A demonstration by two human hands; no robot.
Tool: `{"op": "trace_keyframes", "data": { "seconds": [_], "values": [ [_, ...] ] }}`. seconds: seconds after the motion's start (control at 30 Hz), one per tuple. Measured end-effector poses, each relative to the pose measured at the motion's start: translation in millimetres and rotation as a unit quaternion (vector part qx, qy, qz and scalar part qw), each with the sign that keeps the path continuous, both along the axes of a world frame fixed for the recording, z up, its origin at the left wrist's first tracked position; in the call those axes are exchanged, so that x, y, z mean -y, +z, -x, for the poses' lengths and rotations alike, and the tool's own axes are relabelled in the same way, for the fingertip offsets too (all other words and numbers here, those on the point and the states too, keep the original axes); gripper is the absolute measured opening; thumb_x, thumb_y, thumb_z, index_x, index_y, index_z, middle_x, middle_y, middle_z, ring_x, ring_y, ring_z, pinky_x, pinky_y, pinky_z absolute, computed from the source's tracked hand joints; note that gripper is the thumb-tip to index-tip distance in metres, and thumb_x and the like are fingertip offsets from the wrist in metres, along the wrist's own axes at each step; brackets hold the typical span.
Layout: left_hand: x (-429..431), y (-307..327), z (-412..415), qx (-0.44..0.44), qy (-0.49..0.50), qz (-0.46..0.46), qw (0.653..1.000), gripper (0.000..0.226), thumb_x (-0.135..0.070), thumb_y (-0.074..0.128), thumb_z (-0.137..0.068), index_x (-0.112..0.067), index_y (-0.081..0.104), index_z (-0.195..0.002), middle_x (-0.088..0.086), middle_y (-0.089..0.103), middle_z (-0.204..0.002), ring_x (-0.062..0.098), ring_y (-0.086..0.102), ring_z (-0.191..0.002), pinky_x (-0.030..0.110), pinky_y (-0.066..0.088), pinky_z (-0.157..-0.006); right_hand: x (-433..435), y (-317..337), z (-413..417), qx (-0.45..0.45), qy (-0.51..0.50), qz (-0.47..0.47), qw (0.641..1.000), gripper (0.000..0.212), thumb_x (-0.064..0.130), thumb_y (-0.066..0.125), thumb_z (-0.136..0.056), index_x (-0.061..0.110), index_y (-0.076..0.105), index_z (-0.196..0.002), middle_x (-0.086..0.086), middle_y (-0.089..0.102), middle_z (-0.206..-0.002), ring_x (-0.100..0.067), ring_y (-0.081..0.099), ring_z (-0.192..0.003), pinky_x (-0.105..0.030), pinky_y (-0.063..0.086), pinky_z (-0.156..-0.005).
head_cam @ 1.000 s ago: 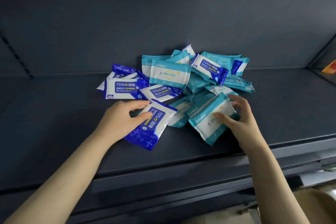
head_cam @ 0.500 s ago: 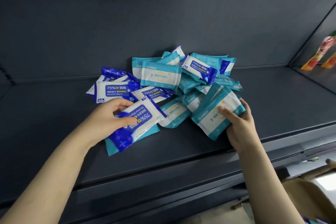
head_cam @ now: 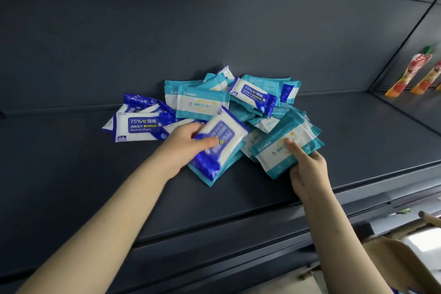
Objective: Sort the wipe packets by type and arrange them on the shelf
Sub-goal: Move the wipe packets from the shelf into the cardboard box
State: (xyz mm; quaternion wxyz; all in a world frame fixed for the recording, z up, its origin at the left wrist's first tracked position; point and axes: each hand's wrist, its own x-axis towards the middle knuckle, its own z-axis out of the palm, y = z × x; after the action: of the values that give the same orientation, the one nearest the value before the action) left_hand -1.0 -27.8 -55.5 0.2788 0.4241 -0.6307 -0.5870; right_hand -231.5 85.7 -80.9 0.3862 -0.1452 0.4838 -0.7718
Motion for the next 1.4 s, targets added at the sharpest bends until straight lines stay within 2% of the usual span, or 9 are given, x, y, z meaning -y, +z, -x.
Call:
{"op": "trace_keyframes", "data": {
  "seconds": [0.07,0.27,0.4,0.5,0.8,0.9,1.13,1.27,1.4],
  "values": [
    [0,-11,5,0.078,0.002,0.07,0.994,0.016,-0.03,0.072,-0.088,-0.025,0.069,-0.104,-0.009,0.075,-0.095,0.007,0.072,-0.086,0.039,0.058,-0.084,0,-2,1,0.013,0.0,-0.002,1.0,0.017,0.002,0.064,-0.091,0.007,0.065,-0.107,-0.005,0.077,-0.1,-0.021,0.074,-0.094,-0.036,0.062,-0.079],
    [-8,-13,0,0.115,-0.032,0.121,0.986,0.019,-0.038,0.065,-0.091,-0.03,0.063,-0.108,-0.019,0.07,-0.098,-0.005,0.066,-0.088,0.024,0.053,-0.077,11,5,22,0.137,0.03,0.017,0.99,0.032,0.013,0.059,-0.094,0.011,0.06,-0.126,-0.009,0.072,-0.118,-0.02,0.074,-0.094,-0.036,0.062,-0.071],
    [-12,-13,0,0.135,-0.076,0.099,0.983,0.038,-0.044,0.064,-0.091,-0.033,0.054,-0.126,-0.018,0.065,-0.112,-0.001,0.063,-0.098,0.025,0.054,-0.084,23,13,33,0.162,0.038,0.007,0.986,0.016,0.02,0.059,-0.097,0.013,0.065,-0.109,-0.007,0.076,-0.103,-0.021,0.075,-0.083,-0.043,0.062,-0.072],
    [-11,-11,0,0.137,-0.093,0.082,0.983,0.046,-0.044,0.064,-0.091,-0.033,0.048,-0.134,-0.019,0.063,-0.113,-0.004,0.062,-0.095,0.017,0.05,-0.074,34,17,33,0.144,0.054,-0.021,0.988,0.015,0.019,0.06,-0.097,0.012,0.065,-0.109,-0.007,0.077,-0.095,-0.02,0.075,-0.08,-0.039,0.063,-0.065],
    [5,-12,1,0.078,-0.054,0.043,0.995,0.037,-0.033,0.076,-0.084,-0.035,0.058,-0.116,-0.015,0.067,-0.112,0.008,0.068,-0.098,0.042,0.055,-0.091,45,-1,26,0.043,0.087,-0.033,0.995,0.038,0.021,0.064,-0.093,0.011,0.06,-0.13,-0.01,0.07,-0.124,-0.025,0.069,-0.111,-0.043,0.057,-0.088],
    [9,-11,2,0.069,-0.051,0.022,0.996,0.035,-0.03,0.077,-0.083,-0.035,0.059,-0.113,-0.014,0.067,-0.112,0.008,0.068,-0.097,0.041,0.056,-0.089,48,-5,26,0.041,0.076,-0.02,0.996,0.044,0.02,0.065,-0.093,0.007,0.057,-0.134,-0.012,0.068,-0.126,-0.03,0.066,-0.116,-0.049,0.052,-0.099],
    [13,-7,-9,0.029,-0.102,-0.069,0.992,0.036,-0.007,0.079,-0.078,-0.023,0.068,-0.109,0.001,0.075,-0.099,0.02,0.073,-0.09,0.041,0.059,-0.083,57,8,25,0.015,0.066,-0.101,0.993,0.041,0.019,0.07,-0.089,0.005,0.061,-0.127,-0.013,0.072,-0.118,-0.026,0.072,-0.099,-0.038,0.061,-0.069],
    [10,-5,-11,-0.015,-0.083,-0.074,0.994,0.034,-0.002,0.076,-0.08,-0.021,0.067,-0.106,-0.004,0.076,-0.093,0.016,0.073,-0.09,0.038,0.058,-0.083,51,5,22,0.016,0.051,-0.071,0.996,0.032,0.013,0.069,-0.09,0.006,0.063,-0.121,-0.013,0.071,-0.119,-0.026,0.072,-0.102,-0.043,0.061,-0.081],
    [12,-2,-14,-0.083,-0.036,-0.086,0.992,0.036,-0.002,0.074,-0.079,-0.016,0.065,-0.111,0.004,0.072,-0.107,0.022,0.071,-0.098,0.04,0.057,-0.083,42,-1,15,0.001,0.023,-0.025,0.999,0.04,0.009,0.067,-0.09,0.002,0.059,-0.129,-0.015,0.07,-0.121,-0.029,0.07,-0.107,-0.045,0.059,-0.086]
  ]
}}
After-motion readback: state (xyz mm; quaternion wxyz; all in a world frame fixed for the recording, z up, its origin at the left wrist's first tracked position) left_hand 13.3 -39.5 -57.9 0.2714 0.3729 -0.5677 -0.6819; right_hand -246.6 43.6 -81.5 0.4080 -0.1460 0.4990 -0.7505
